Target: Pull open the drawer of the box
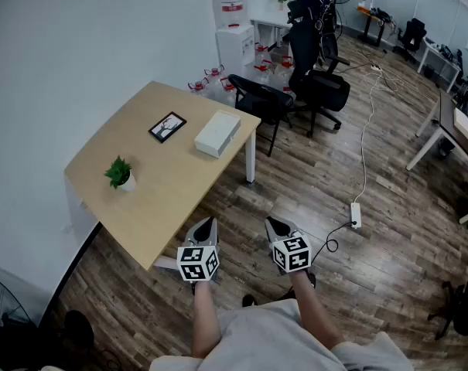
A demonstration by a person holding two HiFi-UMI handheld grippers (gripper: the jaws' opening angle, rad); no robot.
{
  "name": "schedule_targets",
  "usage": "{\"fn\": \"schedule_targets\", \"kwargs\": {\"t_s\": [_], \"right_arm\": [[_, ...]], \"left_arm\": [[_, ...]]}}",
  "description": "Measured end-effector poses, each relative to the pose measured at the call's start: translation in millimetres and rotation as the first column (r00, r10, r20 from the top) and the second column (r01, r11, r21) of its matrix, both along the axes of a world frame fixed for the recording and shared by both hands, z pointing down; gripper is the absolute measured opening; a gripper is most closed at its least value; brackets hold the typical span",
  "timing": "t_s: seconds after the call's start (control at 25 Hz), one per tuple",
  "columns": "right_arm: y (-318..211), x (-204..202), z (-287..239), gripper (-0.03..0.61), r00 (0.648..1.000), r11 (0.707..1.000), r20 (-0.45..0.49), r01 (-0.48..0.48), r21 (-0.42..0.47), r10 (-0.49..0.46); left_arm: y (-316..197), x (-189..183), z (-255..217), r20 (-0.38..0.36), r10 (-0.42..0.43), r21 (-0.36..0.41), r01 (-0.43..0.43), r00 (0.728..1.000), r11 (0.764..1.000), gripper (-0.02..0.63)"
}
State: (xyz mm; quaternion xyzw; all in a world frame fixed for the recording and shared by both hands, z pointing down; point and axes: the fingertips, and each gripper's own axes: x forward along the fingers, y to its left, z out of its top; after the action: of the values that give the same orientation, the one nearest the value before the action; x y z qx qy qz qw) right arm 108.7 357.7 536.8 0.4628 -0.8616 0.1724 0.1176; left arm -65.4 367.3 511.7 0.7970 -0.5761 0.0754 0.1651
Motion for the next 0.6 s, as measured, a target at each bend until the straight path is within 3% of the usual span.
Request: {"fn": "schedule_targets", "kwargs": {"t_s": [0.36, 0.6], "right_arm": [[26.2, -16.5, 3.7, 0.002, 1.0, 1.0, -0.006, -0.002, -0.021, 0.002], [38.9, -16.9, 5.2, 0.002, 0.997, 1.0, 0.073, -0.009, -0.017, 0.01]], "left_arm": [[31.7, -21.3, 7.4, 0.024, 0.057, -0.011, -0.057, 0.998, 0.998, 0.052], [43.3, -32.1, 18.7, -0.008, 0.075, -0.016, -0.075, 0.997, 0.997, 0.052]]}}
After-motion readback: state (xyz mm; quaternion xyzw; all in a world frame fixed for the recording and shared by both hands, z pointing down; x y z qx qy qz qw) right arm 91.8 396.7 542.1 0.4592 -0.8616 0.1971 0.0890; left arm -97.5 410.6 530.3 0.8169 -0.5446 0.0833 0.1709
